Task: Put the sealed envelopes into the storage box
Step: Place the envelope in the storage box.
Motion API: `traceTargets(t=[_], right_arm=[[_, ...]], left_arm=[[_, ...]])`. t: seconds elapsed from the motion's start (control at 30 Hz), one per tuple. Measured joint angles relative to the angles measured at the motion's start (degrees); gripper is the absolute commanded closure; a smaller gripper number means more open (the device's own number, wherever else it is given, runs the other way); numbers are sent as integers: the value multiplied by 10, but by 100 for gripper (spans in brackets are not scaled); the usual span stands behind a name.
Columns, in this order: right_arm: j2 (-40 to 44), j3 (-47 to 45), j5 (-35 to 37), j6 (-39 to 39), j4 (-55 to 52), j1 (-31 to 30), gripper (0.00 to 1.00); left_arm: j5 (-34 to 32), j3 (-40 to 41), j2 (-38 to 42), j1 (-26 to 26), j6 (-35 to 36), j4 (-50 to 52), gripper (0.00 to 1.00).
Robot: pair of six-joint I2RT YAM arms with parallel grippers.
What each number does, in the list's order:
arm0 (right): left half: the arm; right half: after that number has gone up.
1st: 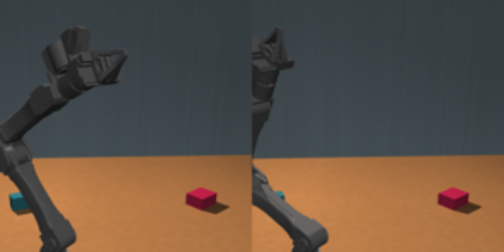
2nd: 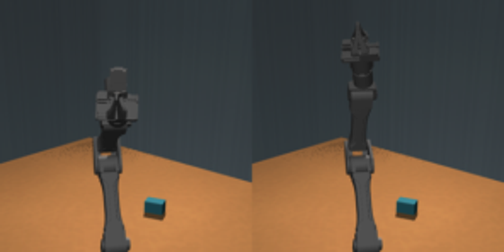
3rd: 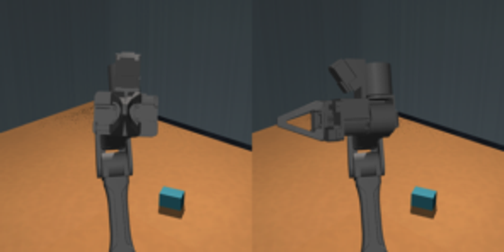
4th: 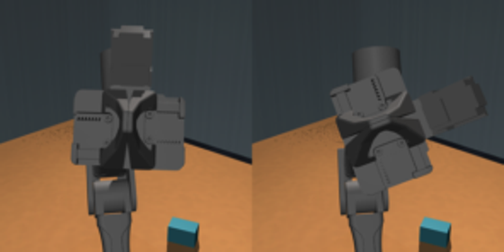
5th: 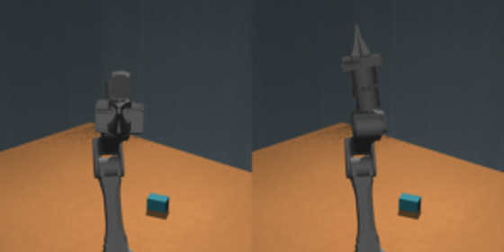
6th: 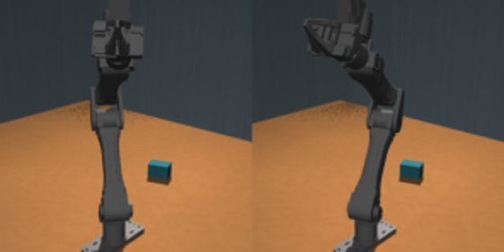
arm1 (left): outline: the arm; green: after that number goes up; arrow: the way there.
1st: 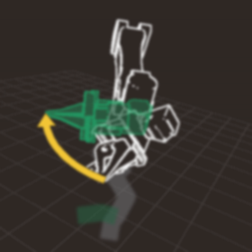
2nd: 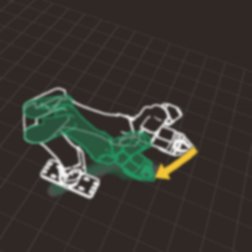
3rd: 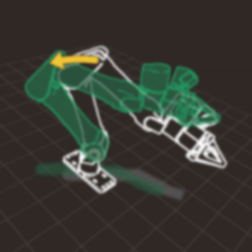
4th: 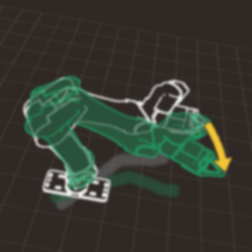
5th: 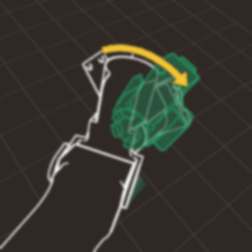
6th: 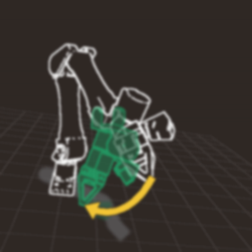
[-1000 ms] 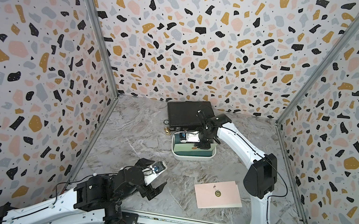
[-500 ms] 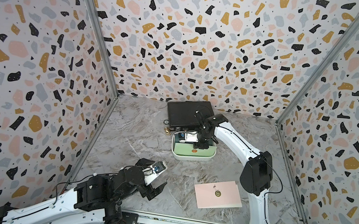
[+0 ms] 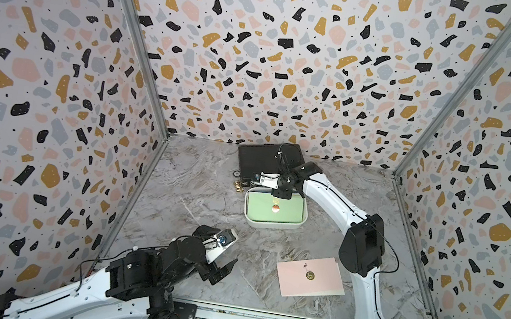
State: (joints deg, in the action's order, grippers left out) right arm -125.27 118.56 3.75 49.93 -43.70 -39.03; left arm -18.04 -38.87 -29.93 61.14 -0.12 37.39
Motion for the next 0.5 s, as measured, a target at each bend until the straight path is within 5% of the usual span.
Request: traceTargets(t=[0.13,0.3,0.5], right_arm=[[64,-71,43,-115,69,4,59],[291,-315,89,-340,178,41,69],[529,-556,102,-581,232,144,59]], left_arm=[[-19,0,0,0,-32,0,1],[-37,0,-4,-3,-120,-3,1],[-12,18,-76,-4,-241,-74,1]])
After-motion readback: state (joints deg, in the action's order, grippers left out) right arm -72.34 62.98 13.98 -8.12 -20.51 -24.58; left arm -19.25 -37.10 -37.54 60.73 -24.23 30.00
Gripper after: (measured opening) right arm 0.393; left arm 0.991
